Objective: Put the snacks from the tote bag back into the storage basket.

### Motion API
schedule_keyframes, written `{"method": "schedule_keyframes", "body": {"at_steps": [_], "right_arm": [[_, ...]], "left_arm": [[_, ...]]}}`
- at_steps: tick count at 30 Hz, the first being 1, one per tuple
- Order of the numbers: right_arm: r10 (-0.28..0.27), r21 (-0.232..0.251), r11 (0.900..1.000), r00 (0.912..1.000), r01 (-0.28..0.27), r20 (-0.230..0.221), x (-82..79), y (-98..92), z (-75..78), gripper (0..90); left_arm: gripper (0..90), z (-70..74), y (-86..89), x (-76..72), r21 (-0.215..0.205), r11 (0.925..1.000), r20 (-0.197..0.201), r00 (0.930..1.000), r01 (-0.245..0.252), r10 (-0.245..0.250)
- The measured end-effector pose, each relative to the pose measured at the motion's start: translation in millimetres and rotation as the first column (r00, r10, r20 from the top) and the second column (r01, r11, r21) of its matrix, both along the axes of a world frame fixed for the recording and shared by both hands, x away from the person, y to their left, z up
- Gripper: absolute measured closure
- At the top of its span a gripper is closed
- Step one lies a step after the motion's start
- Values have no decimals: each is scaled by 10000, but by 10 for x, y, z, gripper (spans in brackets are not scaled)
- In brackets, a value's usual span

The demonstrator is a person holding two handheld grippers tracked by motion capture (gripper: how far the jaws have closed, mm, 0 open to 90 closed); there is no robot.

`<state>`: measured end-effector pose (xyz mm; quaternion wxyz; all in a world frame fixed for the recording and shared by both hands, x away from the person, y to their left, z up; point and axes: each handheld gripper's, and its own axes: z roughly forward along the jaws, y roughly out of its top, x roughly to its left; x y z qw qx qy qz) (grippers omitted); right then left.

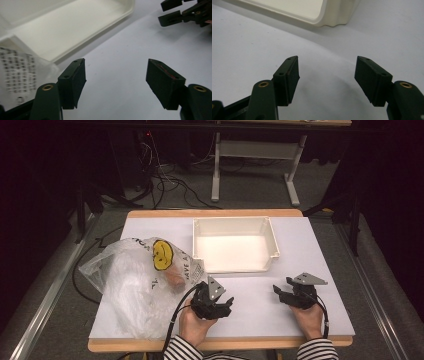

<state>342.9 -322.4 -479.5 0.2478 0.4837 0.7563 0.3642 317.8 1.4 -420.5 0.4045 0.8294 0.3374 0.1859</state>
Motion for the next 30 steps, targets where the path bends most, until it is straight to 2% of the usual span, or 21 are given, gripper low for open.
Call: {"method": "schedule_keyframes", "body": {"at_steps": [1, 3, 5, 11, 18, 20, 27, 30], "right_arm": [[0, -1, 10000, 10000, 0, 0, 0, 0, 0, 363], [-1, -13, 10000, 10000, 1, 2, 2, 0, -1, 363], [-33, 5, 10000, 10000, 33, -8, 0, 0, 0, 363], [-25, 16, 10000, 10000, 25, -10, 2, 0, 0, 362], [-3, -8, 10000, 10000, 3, -29, 7, 1, -2, 361], [7, -33, 10000, 10000, -7, -1, 5, 0, -1, 361], [-18, -25, 10000, 10000, 18, -14, 4, 1, -1, 360], [-36, -52, 10000, 10000, 36, -69, 6, 7, -2, 359]], "left_arm": [[324, 13, 32, 5, -55, 9999, 88, 9999, -131, 132], [319, 43, 110, 31, -296, 9990, 11, 9994, -340, 340], [312, 71, 166, 44, -358, 9982, -29, 9988, -489, 488], [294, 174, 300, 44, -660, 9953, 79, 9974, -704, 711], [254, 225, 474, 108, -874, 9905, -274, 9941, -1066, 1046], [241, 235, 515, 128, -743, 9901, -181, 9929, -1188, 1178], [213, 217, 656, 185, -764, 9845, -369, 9872, -1577, 1553], [205, 201, 768, 188, -689, 9812, -385, 9833, -1801, 1777]]}}
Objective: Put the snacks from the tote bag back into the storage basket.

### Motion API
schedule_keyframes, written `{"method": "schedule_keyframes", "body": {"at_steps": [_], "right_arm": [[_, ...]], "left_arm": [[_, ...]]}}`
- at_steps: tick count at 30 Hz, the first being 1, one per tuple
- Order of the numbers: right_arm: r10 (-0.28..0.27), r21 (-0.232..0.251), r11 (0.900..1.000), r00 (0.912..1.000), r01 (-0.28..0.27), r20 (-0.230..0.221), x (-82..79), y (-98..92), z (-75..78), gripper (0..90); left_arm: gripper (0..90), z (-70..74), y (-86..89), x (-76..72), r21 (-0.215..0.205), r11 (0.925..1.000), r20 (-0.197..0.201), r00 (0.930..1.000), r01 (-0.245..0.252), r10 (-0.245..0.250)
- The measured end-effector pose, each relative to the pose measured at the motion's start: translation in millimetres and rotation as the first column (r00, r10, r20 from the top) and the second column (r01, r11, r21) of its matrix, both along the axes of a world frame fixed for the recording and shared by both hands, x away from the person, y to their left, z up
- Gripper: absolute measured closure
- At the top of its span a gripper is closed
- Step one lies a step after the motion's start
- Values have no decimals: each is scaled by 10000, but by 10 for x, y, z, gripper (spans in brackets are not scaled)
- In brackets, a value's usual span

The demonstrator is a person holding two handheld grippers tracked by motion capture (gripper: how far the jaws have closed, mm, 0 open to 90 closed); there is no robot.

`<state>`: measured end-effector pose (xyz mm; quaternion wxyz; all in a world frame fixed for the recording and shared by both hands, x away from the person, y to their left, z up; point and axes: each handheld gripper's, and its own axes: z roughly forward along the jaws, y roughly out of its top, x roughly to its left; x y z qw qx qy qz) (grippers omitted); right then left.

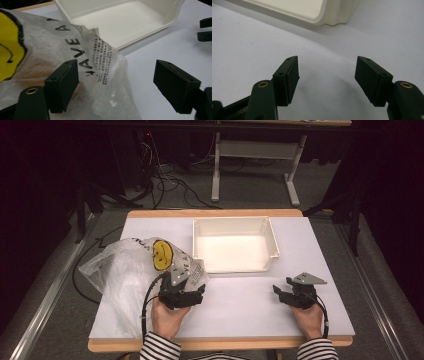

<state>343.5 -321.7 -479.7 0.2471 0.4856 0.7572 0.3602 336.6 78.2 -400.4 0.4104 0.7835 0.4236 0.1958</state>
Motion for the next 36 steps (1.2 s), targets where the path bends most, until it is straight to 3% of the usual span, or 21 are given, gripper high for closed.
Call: {"method": "schedule_keyframes", "body": {"at_steps": [13, 26, 36], "right_arm": [[-12, -15, 10000, 10000, 12, -16, 4, 0, -1, 358], [-14, -3, 10000, 10000, 14, -21, 5, -1, -1, 358], [-8, -8, 10000, 10000, 8, -51, 5, 3, -2, 358]], "left_arm": [[192, -110, 318, 34, -132, 9975, -315, 9972, -689, 684], [187, -305, 527, 63, 312, 9924, -710, 9901, -1187, 1207], [184, -504, 566, 82, 660, 9907, -1043, 9866, -1187, 1252]]}}
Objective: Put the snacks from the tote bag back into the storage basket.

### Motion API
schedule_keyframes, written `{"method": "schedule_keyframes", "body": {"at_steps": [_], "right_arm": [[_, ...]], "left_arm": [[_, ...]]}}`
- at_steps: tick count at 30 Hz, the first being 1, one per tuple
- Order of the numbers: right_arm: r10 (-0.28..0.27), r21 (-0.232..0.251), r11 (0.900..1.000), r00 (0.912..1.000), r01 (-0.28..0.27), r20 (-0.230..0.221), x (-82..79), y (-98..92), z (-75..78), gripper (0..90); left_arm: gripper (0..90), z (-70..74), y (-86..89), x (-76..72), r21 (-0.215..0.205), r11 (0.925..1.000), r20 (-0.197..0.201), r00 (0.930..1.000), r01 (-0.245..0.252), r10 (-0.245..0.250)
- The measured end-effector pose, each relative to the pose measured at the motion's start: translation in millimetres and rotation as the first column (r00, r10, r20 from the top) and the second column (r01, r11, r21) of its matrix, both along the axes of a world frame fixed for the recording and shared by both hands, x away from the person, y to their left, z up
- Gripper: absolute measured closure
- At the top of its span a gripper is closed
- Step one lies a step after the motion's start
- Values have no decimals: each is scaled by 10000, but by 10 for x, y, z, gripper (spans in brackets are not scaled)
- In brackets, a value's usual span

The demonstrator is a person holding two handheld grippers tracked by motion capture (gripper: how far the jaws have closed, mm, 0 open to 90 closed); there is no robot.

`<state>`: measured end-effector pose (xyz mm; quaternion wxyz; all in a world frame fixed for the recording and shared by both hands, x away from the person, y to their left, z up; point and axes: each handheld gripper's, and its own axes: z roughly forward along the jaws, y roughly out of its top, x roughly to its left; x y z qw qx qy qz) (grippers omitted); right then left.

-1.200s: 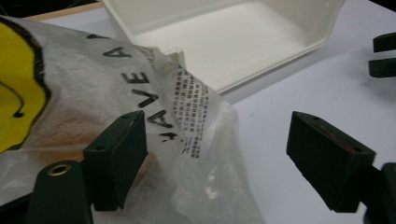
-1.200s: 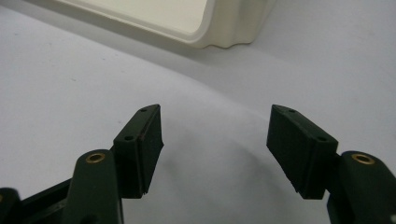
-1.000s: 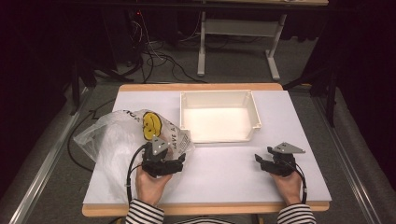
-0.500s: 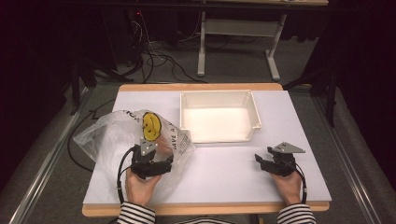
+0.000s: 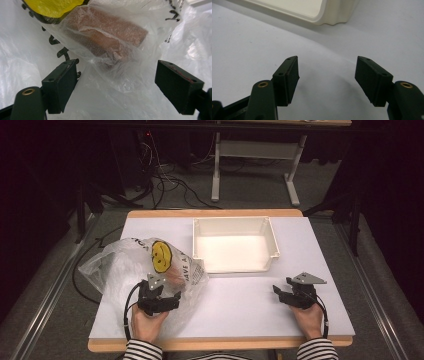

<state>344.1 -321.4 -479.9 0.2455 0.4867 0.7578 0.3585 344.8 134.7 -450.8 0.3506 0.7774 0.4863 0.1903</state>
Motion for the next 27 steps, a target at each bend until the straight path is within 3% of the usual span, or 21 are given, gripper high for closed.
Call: {"method": "schedule_keyframes", "body": {"at_steps": [6, 10, 15, 19, 27], "right_arm": [[4, 6, 10000, 10000, -4, 31, -1, -5, 1, 358], [13, 11, 10000, 10000, -13, 24, 0, -5, 1, 358], [15, 15, 10000, 10000, -15, -5, 0, -1, 0, 357], [12, 0, 10000, 10000, -12, 11, -2, 0, 1, 357], [18, -29, 10000, 10000, -18, 20, -3, 1, 1, 357]], "left_arm": [[188, -108, -54, 2, 391, 9991, -149, 9998, 136, -130], [202, -179, -84, 22, 486, 9985, -453, 9987, 251, -228], [253, -219, -127, 23, 778, 9966, -485, 9985, 283, -245], [332, -244, -145, 20, 760, 9962, -524, 9979, 420, -380], [612, -217, -162, 7, 646, 9940, -607, 9946, 886, -847]]}}
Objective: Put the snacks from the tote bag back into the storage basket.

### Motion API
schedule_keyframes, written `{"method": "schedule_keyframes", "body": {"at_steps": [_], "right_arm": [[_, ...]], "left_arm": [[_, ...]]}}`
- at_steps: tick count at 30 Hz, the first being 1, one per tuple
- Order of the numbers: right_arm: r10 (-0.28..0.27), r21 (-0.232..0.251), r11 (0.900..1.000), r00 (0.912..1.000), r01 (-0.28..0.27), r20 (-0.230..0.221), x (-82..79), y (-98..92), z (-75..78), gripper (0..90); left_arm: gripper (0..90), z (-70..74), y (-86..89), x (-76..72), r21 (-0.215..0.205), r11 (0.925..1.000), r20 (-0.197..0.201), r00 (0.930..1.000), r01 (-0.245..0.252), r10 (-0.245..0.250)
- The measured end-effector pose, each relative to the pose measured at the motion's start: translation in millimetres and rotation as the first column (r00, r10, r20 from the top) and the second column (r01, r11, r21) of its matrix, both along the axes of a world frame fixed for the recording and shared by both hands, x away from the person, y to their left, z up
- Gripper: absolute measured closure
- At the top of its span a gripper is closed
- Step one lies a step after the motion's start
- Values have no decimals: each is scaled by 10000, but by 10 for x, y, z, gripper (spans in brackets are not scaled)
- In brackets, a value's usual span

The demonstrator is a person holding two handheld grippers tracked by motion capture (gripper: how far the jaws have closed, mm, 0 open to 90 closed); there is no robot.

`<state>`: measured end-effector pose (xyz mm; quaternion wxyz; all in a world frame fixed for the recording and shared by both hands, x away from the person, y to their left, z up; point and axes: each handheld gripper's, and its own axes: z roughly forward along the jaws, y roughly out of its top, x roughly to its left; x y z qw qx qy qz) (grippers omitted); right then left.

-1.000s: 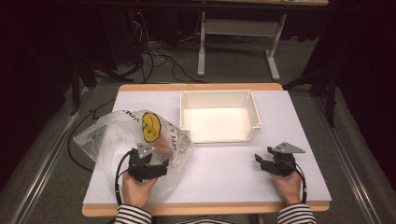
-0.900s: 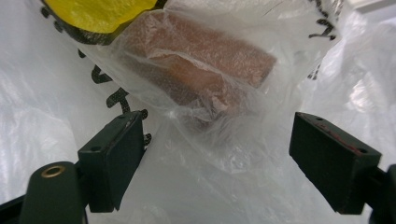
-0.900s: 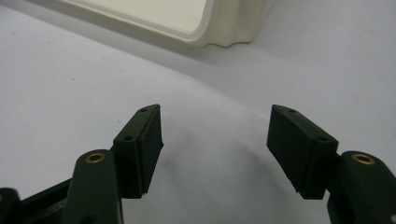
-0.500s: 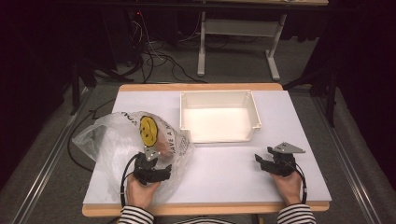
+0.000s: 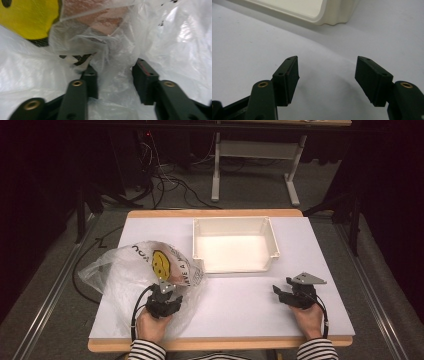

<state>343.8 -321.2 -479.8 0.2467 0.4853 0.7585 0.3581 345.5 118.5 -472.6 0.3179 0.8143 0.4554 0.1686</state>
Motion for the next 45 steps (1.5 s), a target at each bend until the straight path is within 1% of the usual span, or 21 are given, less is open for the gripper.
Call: {"method": "schedule_keyframes", "body": {"at_steps": [1, 4, 7, 9, 12, 14, 15, 16, 21, 24, 25, 27, 31, 33, 35, 36, 37, 39, 42, 43, 45], "right_arm": [[-1, -4, 10000, 10000, 1, 0, 1, 0, 0, 358], [2, -18, 10000, 10000, -2, -12, 1, 3, -1, 357], [-19, -57, 10000, 10000, 19, -16, 2, 5, -1, 358], [-12, -50, 10000, 10000, 12, -14, 3, 3, -1, 358], [-16, -26, 10000, 10000, 16, 5, 1, 1, 0, 358], [-28, -36, 10000, 10000, 28, -11, 1, 4, -1, 358], [-55, -42, 10000, 10000, 55, 3, 0, 4, 0, 358], [-95, -4, 10000, 10000, 95, 29, -2, -1, 1, 358], [-138, 89, 9999, 9999, 137, 103, -5, -13, 3, 353], [-145, 59, 9999, 9998, 145, 103, -8, -8, 3, 352], [-96, -22, 10000, 9999, 96, 53, 1, -7, 3, 350], [-100, -14, 9999, 9999, 100, 41, 0, -2, 1, 349], [-63, -76, 10000, 10000, 63, -1, -3, 7, 3, 344], [0, -106, 9999, 10000, 0, 48, -3, 9, 2, 343], [35, -103, 9999, 10000, -35, -57, 3, 11, 2, 338], [40, -88, 10000, 10000, -40, -63, 4, 12, 0, 337], [77, -96, 9999, 10000, -77, -55, 1, 11, 2, 336], [130, -102, 9999, 9999, -130, -54, 4, 12, 1, 328], [143, -16, 9999, 9998, -143, -114, 11, 5, 1, 320], [148, 2, 9999, 9998, -148, -129, 14, -3, 5, 302], [136, 27, 9999, 9998, -135, -150, 15, -2, 6, 289]], "left_arm": [[656, 0, 1, -2, 1, 10000, 10, 10000, 55, -55], [750, 1, -9, -13, -71, 9997, -2, 9997, 230, -230], [824, 1, -1, -9, -334, 9983, -97, 9988, 469, -472], [855, -1, 1, -7, -439, 9974, -112, 9982, 577, -582], [878, 4, -7, -20, -595, 9953, -112, 9970, 760, -768], [885, 14, -20, -37, -726, 9935, -102, 9960, 879, -889], [887, 14, -20, -37, -726, 9935, -102, 9960, 879, -889], [889, 23, -42, -49, -792, 9917, -69, 9947, 1014, -1023], [891, 20, -113, -64, -949, 9879, -22, 9923, 1228, -1236], [891, 26, -153, -76, -1023, 9863, -22, 9915, 1295, -1304], [891, 36, -175, -86, -1050, 9851, 8, 9906, 1360, -1367], [892, 47, -221, -110, -1157, 9824, 95, 9892, 1464, -1463], [894, 48, -306, -125, -1138, 9795, 73, 9861, 1659, -1662], [894, 56, -344, -132, -1137, 9786, 49, 9851, 1712, -1718], [895, 69, -379, -138, -1009, 9790, 160, 9841, 1773, -1766], [895, 69, -397, -140, -1077, 9771, 131, 9830, 1833, -1830], [895, 71, -412, -144, -1047, 9778, 175, 9834, 1815, -1807], [895, 68, -450, -147, -1111, 9752, 137, 9815, 1915, -1912], [895, 71, -484, -154, -1083, 9749, 146, 9809, 1944, -1940], [894, 73, -528, -159, -1180, 9715, 83, 9785, 2057, -2062], [894, 77, -566, -167, -1144, 9705, 134, 9771, 2123, -2121]]}}
